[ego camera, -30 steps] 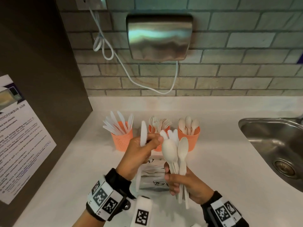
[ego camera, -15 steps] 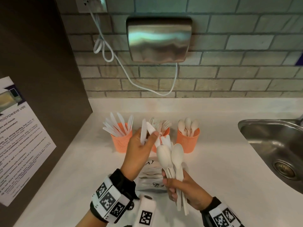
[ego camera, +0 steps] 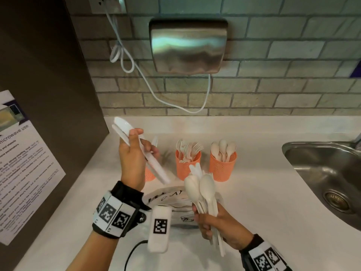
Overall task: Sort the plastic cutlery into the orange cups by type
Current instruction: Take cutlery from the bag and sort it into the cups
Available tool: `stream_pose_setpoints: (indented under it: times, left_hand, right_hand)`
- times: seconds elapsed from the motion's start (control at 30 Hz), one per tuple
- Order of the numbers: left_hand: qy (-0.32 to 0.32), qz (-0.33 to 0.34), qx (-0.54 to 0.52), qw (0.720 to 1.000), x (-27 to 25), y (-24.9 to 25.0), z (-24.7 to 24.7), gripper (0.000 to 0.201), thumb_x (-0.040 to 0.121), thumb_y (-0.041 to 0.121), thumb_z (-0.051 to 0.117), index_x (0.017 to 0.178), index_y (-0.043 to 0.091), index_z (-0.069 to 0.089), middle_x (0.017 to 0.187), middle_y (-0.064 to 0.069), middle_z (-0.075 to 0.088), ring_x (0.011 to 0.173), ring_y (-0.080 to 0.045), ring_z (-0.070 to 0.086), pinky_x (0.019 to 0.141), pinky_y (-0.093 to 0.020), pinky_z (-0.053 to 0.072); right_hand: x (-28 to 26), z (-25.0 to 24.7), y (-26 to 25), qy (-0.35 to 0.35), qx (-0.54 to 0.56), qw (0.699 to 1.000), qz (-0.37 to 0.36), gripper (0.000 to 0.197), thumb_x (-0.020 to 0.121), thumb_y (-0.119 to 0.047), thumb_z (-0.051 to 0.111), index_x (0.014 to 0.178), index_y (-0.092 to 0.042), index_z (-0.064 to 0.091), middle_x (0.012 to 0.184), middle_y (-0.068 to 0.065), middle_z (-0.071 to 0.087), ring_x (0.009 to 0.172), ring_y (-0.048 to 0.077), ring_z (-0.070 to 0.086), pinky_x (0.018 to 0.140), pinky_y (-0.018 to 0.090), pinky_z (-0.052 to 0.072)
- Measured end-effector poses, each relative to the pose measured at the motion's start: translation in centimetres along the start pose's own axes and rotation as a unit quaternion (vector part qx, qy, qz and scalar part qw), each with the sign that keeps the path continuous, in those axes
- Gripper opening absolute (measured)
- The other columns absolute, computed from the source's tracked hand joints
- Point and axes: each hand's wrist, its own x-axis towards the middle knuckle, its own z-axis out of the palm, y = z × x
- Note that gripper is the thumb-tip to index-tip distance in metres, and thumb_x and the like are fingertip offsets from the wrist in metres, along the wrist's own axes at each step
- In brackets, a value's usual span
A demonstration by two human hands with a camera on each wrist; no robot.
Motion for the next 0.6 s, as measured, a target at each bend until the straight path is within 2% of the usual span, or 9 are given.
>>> stream_pose_setpoints:
  times: [0.07,0.13,0.2,0.27,0.33,0.43,0.6]
  left_hand:
    - [-0.054,-0.045,0.05,0.996,-0.6,-0.1,0.0,0.019,0.098,0.021,0.042,0.084,0.017,0.054,0.038,0.009,0.035,0.031,-0.005,0.033,0.034,-0.014,0.03]
    - [-0.14,-0.082,0.124,0.979,-1.7,-0.5,0.2,0.015,0.092,0.017,0.051,0.083,0.014,0.062,0.036,0.009,0.032,0.03,-0.003,0.024,0.032,-0.013,0.021]
    - [-0.214,-0.116,0.161,0.956,-2.9,-0.9,0.4,0.012,0.089,0.015,0.057,0.085,0.014,0.068,0.034,0.01,0.032,0.031,-0.003,0.021,0.033,-0.014,0.019]
    - [-0.254,-0.151,0.17,0.94,-3.8,-1.2,0.8,0.008,0.088,0.013,0.059,0.089,0.012,0.067,0.032,0.009,0.037,0.03,-0.002,0.021,0.032,-0.014,0.02]
    - [-0.262,-0.175,0.169,0.934,-4.0,-1.4,1.2,0.008,0.087,0.011,0.06,0.081,0.012,0.063,0.032,0.009,0.038,0.029,-0.001,0.022,0.032,-0.013,0.02]
    - [-0.261,-0.177,0.188,0.93,-3.7,-1.8,1.2,0.019,0.086,0.011,0.062,0.068,0.012,0.057,0.033,0.009,0.035,0.029,-0.002,0.023,0.033,-0.014,0.021]
    - [-0.184,-0.143,0.128,0.964,-2.7,-1.5,0.9,0.019,0.09,0.013,0.057,0.071,0.012,0.056,0.037,0.01,0.037,0.032,-0.002,0.023,0.033,-0.012,0.02]
  right_hand:
    - [0.1,-0.1,-0.1,-0.005,0.007,1.0,0.003,0.014,0.072,-0.007,0.061,0.085,-0.011,0.056,0.049,0.0,0.04,0.038,0.009,0.037,0.04,0.019,0.035]
    - [0.2,-0.1,-0.2,-0.013,0.011,1.0,0.005,0.014,0.074,-0.006,0.059,0.087,-0.01,0.055,0.048,-0.001,0.04,0.038,0.009,0.037,0.04,0.019,0.035]
    - [0.3,-0.1,-0.2,-0.023,0.013,1.0,0.006,0.016,0.074,-0.007,0.059,0.088,-0.01,0.055,0.048,-0.001,0.04,0.038,0.008,0.038,0.04,0.019,0.035]
    - [0.4,-0.1,-0.3,-0.035,0.013,0.999,0.007,0.02,0.071,-0.011,0.064,0.089,-0.01,0.056,0.048,-0.002,0.04,0.038,0.008,0.038,0.04,0.019,0.036]
    - [0.5,-0.1,-0.3,-0.048,0.01,0.999,0.012,0.024,0.068,-0.015,0.067,0.089,-0.011,0.057,0.048,-0.001,0.039,0.037,0.008,0.038,0.04,0.019,0.036]
    - [0.4,-0.2,-0.2,-0.061,0.011,0.998,0.024,0.023,0.066,-0.017,0.068,0.087,-0.013,0.059,0.048,-0.001,0.038,0.037,0.008,0.037,0.04,0.018,0.036]
    - [0.2,-0.5,-0.1,-0.055,0.029,0.997,0.036,0.024,0.065,-0.017,0.068,0.086,-0.013,0.058,0.048,-0.002,0.038,0.037,0.008,0.037,0.039,0.017,0.035]
